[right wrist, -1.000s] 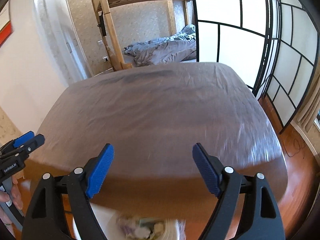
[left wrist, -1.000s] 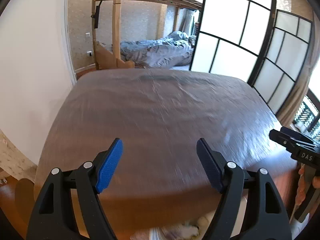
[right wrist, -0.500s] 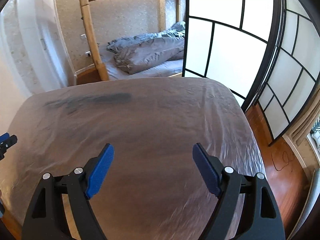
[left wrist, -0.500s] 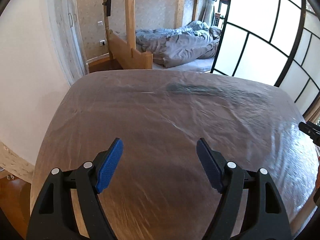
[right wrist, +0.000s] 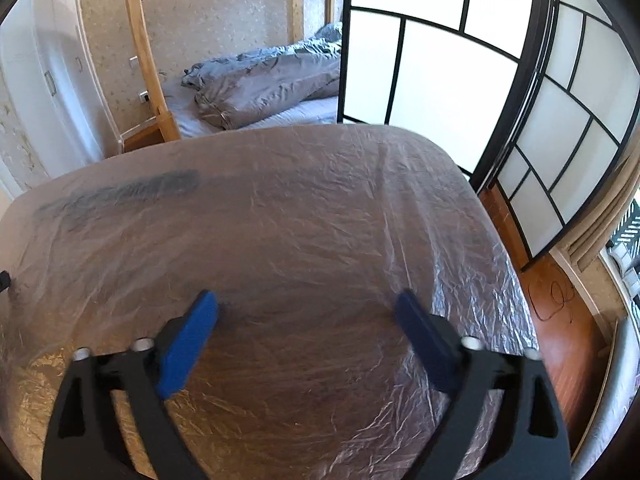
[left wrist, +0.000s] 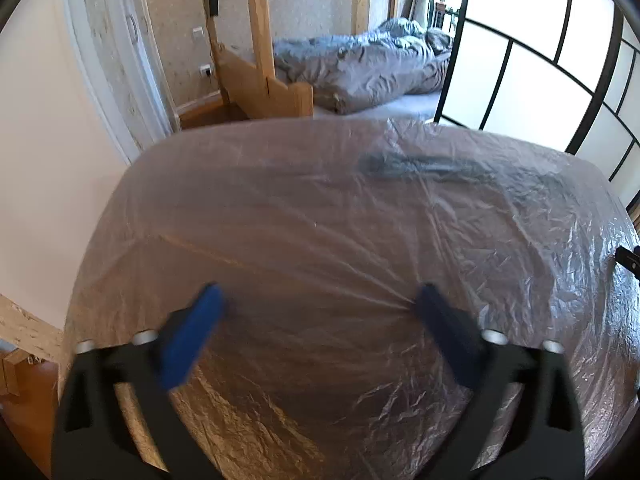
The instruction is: Collect trash
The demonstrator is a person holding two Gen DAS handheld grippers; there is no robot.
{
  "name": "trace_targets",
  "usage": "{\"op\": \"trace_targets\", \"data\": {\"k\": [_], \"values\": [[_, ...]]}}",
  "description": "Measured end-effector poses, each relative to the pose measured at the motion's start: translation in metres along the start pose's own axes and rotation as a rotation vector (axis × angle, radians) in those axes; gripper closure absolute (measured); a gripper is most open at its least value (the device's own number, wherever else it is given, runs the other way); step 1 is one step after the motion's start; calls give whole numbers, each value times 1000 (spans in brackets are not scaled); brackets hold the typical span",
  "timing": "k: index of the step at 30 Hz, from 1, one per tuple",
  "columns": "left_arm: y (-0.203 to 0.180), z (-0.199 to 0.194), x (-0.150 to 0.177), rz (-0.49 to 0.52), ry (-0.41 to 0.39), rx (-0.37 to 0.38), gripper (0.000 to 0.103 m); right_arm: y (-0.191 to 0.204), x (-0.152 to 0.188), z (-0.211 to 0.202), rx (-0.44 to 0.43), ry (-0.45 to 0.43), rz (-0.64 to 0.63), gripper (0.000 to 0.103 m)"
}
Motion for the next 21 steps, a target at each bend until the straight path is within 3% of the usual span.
{"op": "trace_targets", "data": {"k": [21], "values": [[4, 0, 0, 1, 1, 0, 1, 1, 3, -1, 2, 0, -1, 4]]}}
Point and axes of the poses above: each gripper's, at about its wrist camera, not at the fingertips, and z roughly the way its jaws point, y to its left, x to its underside, the point moved 10 cm from there along z, roughly the way its jaws point, and after that the axes turned 13 degrees about x, right-handed, at the moved point
